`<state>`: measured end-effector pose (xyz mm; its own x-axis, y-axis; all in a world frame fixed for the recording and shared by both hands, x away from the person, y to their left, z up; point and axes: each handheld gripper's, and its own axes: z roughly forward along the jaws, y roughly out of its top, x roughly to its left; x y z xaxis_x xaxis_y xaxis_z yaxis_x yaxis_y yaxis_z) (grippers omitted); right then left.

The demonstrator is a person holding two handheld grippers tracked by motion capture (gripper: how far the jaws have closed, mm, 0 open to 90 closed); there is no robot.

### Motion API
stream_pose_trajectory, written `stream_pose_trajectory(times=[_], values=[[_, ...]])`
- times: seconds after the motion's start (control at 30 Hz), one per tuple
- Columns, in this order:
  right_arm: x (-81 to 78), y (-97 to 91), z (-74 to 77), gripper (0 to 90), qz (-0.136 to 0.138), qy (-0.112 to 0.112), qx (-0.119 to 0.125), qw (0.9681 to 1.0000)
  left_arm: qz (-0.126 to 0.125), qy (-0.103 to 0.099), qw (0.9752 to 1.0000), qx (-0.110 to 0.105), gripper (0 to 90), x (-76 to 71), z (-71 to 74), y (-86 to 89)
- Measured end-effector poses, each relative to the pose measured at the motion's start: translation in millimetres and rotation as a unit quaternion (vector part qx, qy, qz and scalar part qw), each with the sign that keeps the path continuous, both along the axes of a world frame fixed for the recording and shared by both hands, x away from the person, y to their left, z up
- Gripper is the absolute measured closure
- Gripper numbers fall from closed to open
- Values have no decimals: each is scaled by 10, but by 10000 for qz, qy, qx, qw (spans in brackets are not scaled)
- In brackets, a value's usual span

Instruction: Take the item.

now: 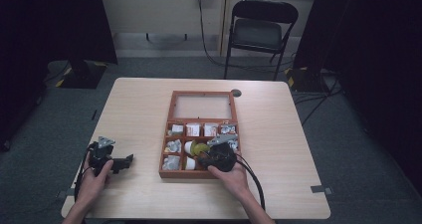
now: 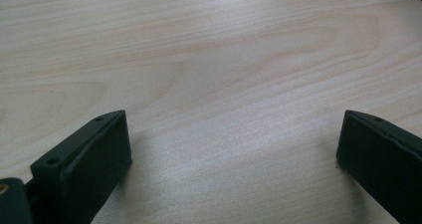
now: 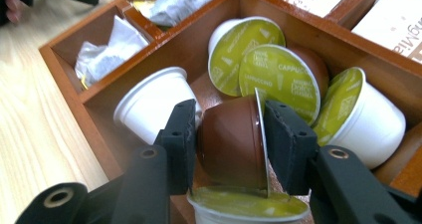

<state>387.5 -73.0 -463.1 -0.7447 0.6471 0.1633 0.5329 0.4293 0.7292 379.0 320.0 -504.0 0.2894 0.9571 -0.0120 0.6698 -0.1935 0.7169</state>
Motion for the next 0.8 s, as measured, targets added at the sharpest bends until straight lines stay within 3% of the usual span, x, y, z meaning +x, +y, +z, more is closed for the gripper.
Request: stream_pose_trajectory(times=[0.8], values=[[-7, -103, 131, 574, 13, -150, 330, 9993, 1, -2, 10000, -1, 2, 0, 0, 0]])
